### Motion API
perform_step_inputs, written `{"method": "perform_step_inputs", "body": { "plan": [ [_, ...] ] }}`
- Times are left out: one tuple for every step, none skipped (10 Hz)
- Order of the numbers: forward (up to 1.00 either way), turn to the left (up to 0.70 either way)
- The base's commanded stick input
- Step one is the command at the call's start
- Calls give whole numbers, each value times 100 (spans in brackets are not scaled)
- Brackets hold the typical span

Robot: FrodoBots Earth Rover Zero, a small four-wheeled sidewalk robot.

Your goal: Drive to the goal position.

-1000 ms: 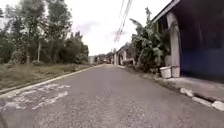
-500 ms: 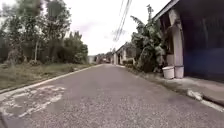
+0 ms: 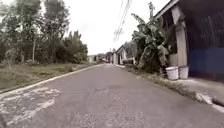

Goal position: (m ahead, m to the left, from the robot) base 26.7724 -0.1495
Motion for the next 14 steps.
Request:
{"method": "perform_step_inputs", "body": {
  "plan": [
    [50, 0],
    [50, 0],
    [50, 0],
    [50, 0],
    [50, 0],
    [50, 0],
    [50, 0],
    [50, 0],
    [50, 0],
    [50, 0],
    [50, 0],
    [50, 0],
    [50, 0],
    [50, 0]
  ]
}}
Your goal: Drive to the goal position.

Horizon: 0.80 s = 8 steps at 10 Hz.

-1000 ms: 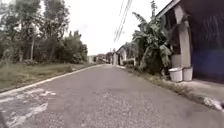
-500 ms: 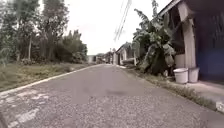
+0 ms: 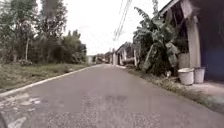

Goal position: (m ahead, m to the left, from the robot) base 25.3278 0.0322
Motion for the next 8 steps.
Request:
{"method": "perform_step_inputs", "body": {
  "plan": [
    [50, 0],
    [50, 0],
    [50, 0],
    [50, 0],
    [50, 0],
    [50, 0],
    [50, 0],
    [50, 0]
  ]
}}
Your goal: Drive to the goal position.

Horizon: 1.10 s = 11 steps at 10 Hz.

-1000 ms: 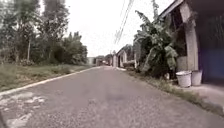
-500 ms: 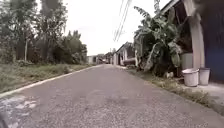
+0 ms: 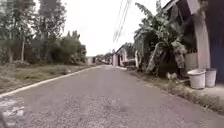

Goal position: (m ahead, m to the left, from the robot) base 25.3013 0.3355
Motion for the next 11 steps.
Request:
{"method": "perform_step_inputs", "body": {
  "plan": [
    [50, 0],
    [50, 0],
    [50, 0],
    [50, 0],
    [50, 25],
    [50, 47],
    [50, 50],
    [50, 34],
    [50, 4],
    [50, 0],
    [50, 0]
  ]
}}
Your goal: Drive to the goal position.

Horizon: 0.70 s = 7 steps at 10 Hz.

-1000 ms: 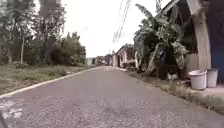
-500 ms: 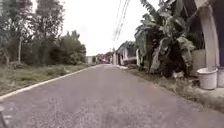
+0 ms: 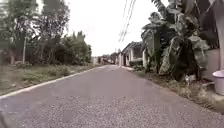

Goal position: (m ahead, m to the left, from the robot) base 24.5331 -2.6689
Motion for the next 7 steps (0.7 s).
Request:
{"method": "perform_step_inputs", "body": {
  "plan": [
    [50, 0],
    [50, 0],
    [50, 0],
    [50, 0],
    [50, 0],
    [50, 0],
    [50, 0]
  ]
}}
